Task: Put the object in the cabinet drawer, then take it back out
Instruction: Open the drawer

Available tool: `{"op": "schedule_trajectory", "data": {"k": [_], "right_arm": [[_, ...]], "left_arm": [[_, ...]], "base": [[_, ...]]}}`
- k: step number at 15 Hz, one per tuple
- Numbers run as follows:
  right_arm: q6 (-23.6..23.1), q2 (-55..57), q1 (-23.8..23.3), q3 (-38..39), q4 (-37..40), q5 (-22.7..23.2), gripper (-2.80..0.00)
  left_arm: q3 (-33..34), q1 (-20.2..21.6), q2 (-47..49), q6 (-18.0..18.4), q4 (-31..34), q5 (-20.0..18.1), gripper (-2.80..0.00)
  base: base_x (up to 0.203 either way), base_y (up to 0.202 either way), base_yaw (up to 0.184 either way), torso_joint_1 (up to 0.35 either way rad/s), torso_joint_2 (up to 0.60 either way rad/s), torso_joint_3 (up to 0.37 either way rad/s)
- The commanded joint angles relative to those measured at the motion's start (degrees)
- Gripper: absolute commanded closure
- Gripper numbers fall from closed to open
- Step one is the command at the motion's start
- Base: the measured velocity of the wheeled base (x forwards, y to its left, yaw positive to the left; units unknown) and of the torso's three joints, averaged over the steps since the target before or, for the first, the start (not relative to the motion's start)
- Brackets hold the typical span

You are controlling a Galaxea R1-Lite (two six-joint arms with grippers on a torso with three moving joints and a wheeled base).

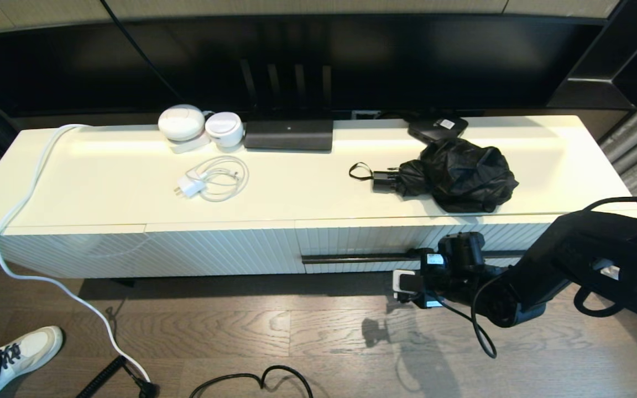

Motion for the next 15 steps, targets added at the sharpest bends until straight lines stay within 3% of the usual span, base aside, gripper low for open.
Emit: {"op": "schedule_trajectory", "data": {"k": [1,15], "right_arm": [[-0.4,0.6,-0.1,-0.3,-0.5,0.0,-2.8],[-0.3,0.2,0.2,6.8,-0.4,0.1,-2.8]], "left_arm": [[0.1,0.1,0.1,0.0,0.0,0.0,0.0],[0.1,0.1,0.1,0.0,0.0,0.0,0.0]], "base": [[0.0,0.0,0.0,0.0,0.0,0.0],[0.0,0.0,0.0,0.0,0.0,0.0]]}}
